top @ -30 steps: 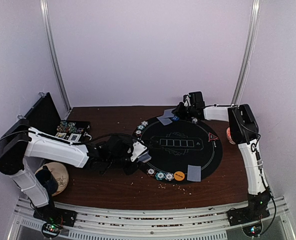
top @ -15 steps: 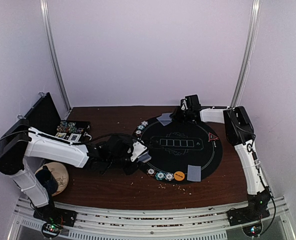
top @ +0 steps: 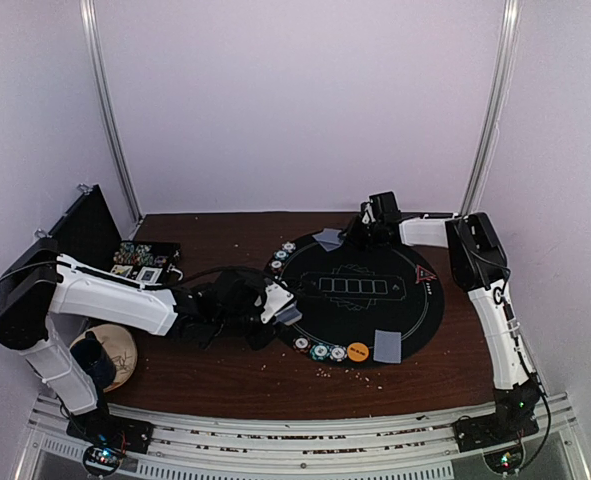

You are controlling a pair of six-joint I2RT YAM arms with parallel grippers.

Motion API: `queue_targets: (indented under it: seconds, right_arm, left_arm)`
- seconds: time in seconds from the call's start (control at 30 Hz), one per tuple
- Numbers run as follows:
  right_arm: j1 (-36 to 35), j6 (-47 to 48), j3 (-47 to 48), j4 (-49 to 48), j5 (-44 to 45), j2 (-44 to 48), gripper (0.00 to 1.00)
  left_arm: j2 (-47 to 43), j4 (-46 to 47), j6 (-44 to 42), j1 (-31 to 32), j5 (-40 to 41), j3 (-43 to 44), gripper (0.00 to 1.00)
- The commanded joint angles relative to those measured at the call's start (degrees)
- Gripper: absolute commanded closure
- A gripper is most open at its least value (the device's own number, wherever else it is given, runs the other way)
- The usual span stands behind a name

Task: Distribute texas hold em gaming equipment
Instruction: Distribute the poker card in the small blind area.

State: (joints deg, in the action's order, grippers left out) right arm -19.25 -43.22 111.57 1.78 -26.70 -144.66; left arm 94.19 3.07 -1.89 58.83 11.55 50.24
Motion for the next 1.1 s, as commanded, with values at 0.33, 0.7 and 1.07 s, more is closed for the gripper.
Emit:
queue_targets:
  seconds: [0.33, 0.7, 1.07]
  right_arm:
    - [-0.31, 0.86, -6.40, -0.38, -0.59, 7.03, 0.71]
    - [-1.69, 0.54, -7.89, -0.54, -1.84, 7.39, 0.69]
    - [-2.11, 0.76, -4.97, 0.85, -1.43, 4.97, 0.68]
  left_arm:
    - [0.19, 3.11, -0.50, 0.15, -0.33, 0.91, 0.85]
    - [0.02, 3.15, -0.47, 0.15, -0.30, 0.78, 0.85]
    - [-0.23, 3.04, -0.41, 0.15, -0.39, 0.83, 0.85]
